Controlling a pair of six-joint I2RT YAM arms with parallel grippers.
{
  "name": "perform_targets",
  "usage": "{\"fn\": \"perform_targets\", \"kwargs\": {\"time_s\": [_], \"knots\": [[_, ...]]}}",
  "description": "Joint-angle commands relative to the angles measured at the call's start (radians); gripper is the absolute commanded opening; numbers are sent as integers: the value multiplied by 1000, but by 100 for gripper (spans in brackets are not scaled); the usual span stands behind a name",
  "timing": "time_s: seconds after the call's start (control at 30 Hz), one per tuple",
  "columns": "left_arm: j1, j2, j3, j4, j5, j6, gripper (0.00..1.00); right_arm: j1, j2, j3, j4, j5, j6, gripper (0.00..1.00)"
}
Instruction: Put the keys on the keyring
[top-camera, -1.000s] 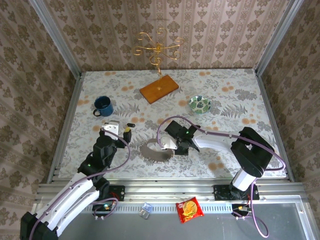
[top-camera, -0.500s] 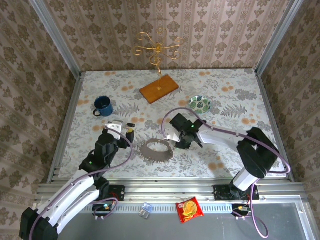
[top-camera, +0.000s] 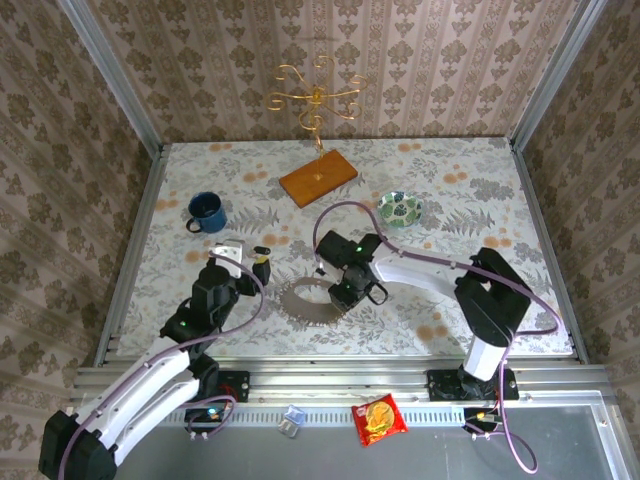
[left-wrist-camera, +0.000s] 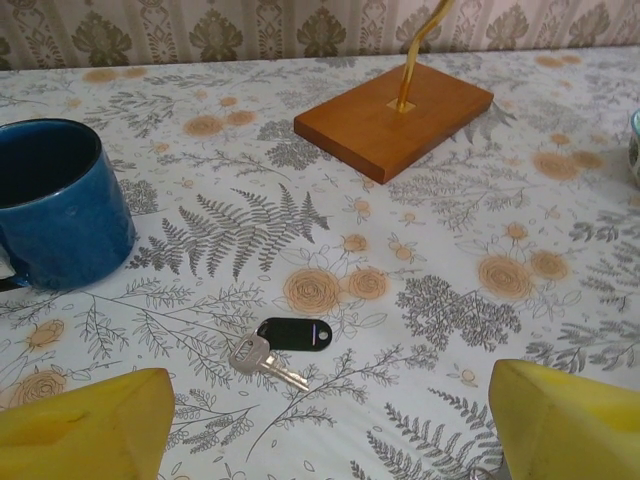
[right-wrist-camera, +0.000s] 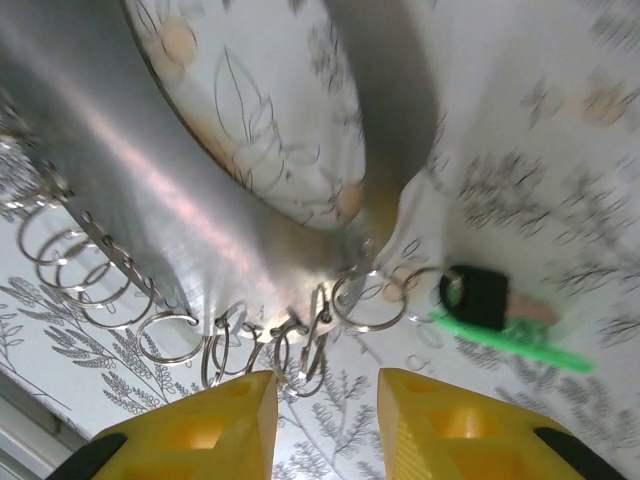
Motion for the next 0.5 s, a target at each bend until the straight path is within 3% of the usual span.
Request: {"fn": "perform_targets", "kwargs": {"time_s": [0.0,0.47], "knots": [[7,-30,8,-7,-17,-53,83,18,49,52,-89,15,93,33],[7,-57,13,-34,10,-53,82,20,156,130,-101,62,126,26]]}}
